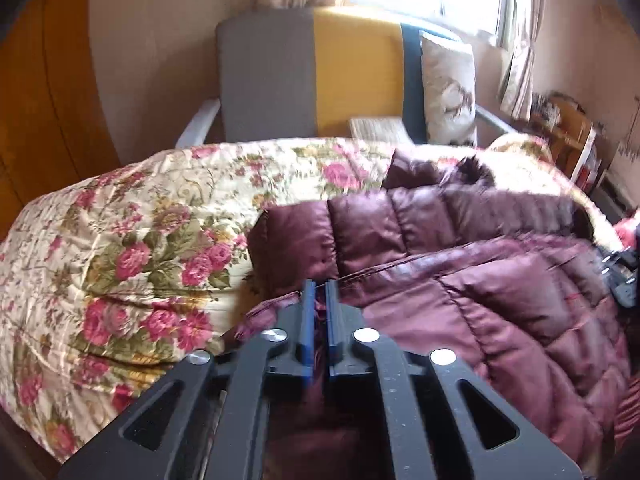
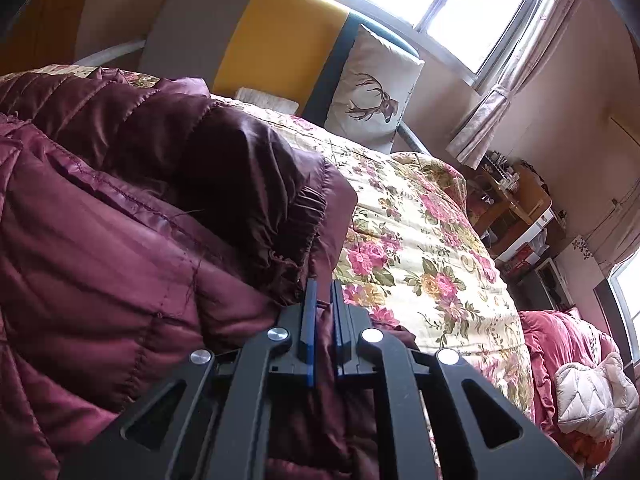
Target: Fold large clothes
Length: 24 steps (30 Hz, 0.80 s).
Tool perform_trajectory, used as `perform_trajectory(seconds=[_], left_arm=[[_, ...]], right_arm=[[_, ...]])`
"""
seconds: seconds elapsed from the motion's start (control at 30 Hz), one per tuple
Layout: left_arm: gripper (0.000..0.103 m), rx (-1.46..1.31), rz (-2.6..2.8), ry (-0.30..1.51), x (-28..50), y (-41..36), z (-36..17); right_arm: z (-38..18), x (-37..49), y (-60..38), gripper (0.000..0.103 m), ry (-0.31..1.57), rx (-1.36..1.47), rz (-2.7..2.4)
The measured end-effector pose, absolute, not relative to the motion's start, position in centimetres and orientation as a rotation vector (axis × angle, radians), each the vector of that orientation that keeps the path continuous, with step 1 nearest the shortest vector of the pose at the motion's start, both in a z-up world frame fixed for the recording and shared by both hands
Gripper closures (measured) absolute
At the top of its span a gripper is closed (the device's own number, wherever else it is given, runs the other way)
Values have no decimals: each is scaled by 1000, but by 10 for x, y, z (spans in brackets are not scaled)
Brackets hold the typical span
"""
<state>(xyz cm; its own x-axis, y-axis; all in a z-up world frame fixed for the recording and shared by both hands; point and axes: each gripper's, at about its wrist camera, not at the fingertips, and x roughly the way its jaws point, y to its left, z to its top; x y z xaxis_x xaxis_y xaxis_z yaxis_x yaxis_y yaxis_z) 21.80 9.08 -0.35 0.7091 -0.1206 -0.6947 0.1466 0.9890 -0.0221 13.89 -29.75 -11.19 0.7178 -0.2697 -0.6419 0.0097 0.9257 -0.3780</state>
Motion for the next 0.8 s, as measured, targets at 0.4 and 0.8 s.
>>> perform_trajectory(seconds=[0.4,0.8], left_arm=[[12,25,-219,736,157,110,0],[12,59,-282,762,178,100,-15]], right_arm=[[-110,148,-307,93,766,-321,-131],[-104,152,-331,69,784,-158,-130]])
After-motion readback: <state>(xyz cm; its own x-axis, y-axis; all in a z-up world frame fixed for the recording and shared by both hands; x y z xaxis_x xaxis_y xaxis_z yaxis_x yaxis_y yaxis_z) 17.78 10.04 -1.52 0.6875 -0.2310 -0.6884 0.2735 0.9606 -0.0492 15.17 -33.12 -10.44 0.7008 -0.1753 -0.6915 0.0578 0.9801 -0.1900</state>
